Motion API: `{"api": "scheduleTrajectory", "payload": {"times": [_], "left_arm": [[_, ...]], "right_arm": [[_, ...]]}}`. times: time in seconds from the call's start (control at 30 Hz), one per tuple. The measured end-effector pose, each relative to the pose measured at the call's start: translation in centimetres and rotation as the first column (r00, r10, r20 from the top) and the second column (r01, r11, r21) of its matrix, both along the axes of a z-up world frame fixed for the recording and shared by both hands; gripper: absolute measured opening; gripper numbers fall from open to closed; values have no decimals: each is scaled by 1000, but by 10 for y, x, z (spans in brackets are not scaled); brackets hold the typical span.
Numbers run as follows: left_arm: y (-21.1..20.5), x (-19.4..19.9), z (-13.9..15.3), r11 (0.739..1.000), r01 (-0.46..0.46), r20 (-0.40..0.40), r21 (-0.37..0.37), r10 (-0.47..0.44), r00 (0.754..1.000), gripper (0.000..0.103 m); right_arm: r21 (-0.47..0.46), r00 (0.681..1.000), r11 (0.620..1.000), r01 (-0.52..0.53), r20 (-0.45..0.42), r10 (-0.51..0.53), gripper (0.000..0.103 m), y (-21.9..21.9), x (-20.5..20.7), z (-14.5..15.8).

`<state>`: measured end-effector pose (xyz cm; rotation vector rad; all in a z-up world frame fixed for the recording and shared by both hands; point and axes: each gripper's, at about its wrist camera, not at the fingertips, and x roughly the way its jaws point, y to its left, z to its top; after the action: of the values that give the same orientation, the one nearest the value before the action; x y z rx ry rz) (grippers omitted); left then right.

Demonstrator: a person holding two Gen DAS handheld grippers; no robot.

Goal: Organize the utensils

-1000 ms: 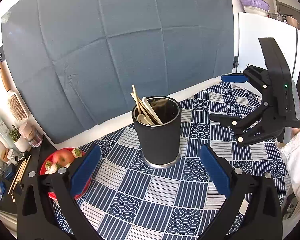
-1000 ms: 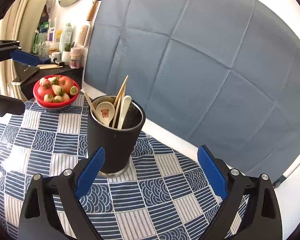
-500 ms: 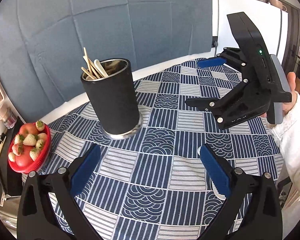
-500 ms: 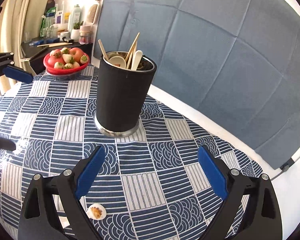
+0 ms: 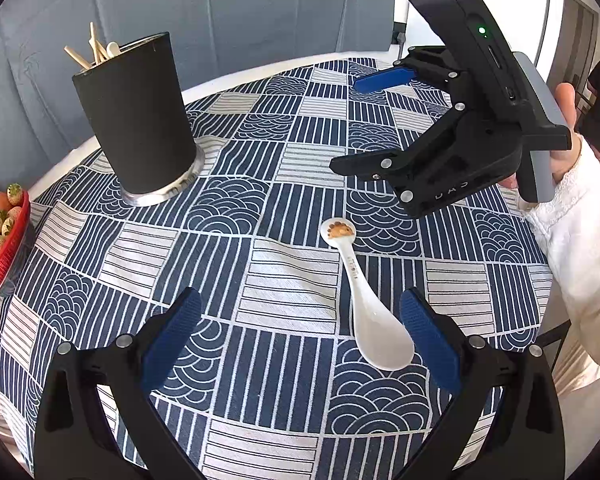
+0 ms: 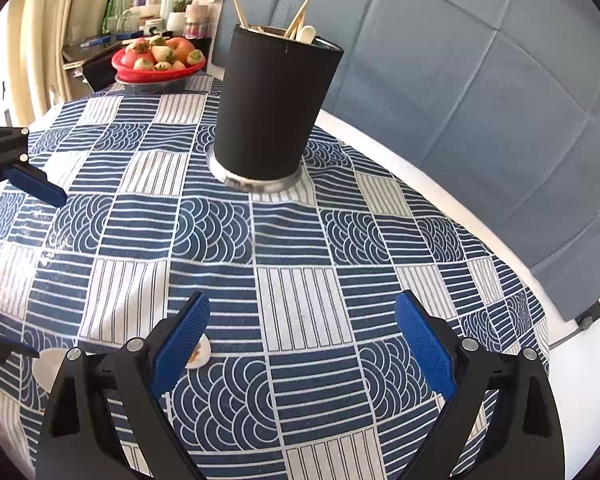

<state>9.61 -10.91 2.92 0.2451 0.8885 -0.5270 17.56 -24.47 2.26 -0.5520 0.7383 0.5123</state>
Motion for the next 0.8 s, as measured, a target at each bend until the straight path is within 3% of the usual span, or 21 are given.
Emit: {"api": "scheduleTrajectory", "payload": {"times": [0.3, 0.43, 0.5, 0.63, 0.73, 0.8], "left_arm": [[-6, -7, -16, 999, -32, -140, -11, 30, 990, 97], [-10, -10, -21, 999, -21, -205, -40, 13, 979, 96], [-11, -10, -24, 998, -24, -232, -63, 8, 973, 89], [-17, -7, -27, 999, -45, -246, -24, 37, 969, 77], [-23, -6, -30, 999, -41, -276, -22, 34, 961, 61], [-27, -5, -33, 999, -42, -297, -4, 39, 954, 44]], "right_arm": [[29, 997, 999, -34, -62, 36, 89, -13, -9, -22], [30, 990, 993, -110, -83, 112, 89, -17, -17, -28], [14, 985, 989, -144, -96, 145, 89, -17, -21, -32], [-27, 970, 973, -230, -94, 226, 89, -15, -30, -37], [-52, 956, 957, -286, -80, 281, 89, -14, -36, -38], [-48, 948, 949, -310, -88, 305, 89, -13, -37, -38]]}}
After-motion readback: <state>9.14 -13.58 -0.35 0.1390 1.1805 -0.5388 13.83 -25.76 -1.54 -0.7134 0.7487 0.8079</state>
